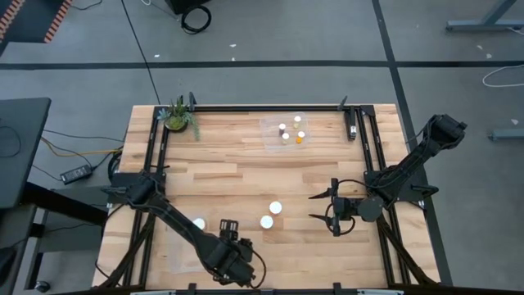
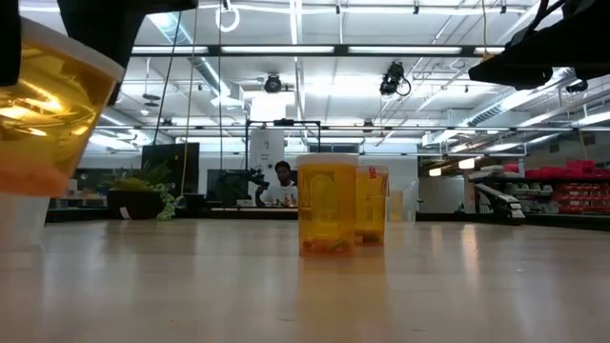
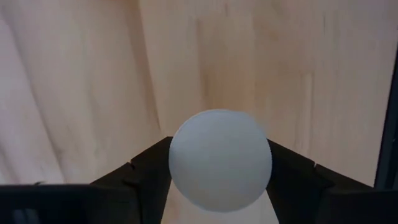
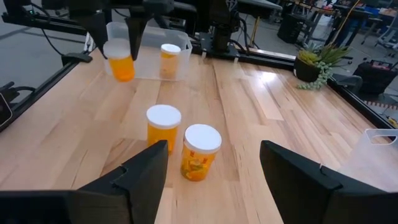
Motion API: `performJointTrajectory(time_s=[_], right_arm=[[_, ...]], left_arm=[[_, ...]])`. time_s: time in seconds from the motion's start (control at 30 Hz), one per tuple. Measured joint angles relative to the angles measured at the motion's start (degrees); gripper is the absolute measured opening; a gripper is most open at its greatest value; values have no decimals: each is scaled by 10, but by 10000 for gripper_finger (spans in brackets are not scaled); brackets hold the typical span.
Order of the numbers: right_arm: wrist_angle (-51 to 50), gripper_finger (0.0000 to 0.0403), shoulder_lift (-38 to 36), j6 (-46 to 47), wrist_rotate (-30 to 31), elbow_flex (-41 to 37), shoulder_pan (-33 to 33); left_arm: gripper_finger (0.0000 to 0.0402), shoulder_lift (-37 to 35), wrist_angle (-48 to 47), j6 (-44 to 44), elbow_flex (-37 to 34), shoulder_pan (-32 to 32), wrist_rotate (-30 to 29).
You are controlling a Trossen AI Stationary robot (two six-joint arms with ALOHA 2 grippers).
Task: Pick and place medicine bottles into bin by pill shape (circle, oval)
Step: Put the big orange pill bottle into the bottom transparent bin
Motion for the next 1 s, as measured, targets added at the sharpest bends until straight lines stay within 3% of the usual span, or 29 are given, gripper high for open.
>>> performJointTrajectory(time_s=[0.27, 0.5, 0.77, 1.0], right_arm=[[0, 262, 0, 0, 0, 0, 0], [0, 262, 0, 0, 0, 0, 0], [-1, 262, 0, 0, 0, 0, 0], [-1, 262, 0, 0, 0, 0, 0]], left_arm=[[212, -33, -59, -45, 0, -12, -22], [236, -68, -116, -111, 0, -35, -69], [213, -77, -164, -204, 0, -84, -89], [237, -77, -168, -285, 0, -131, -143]])
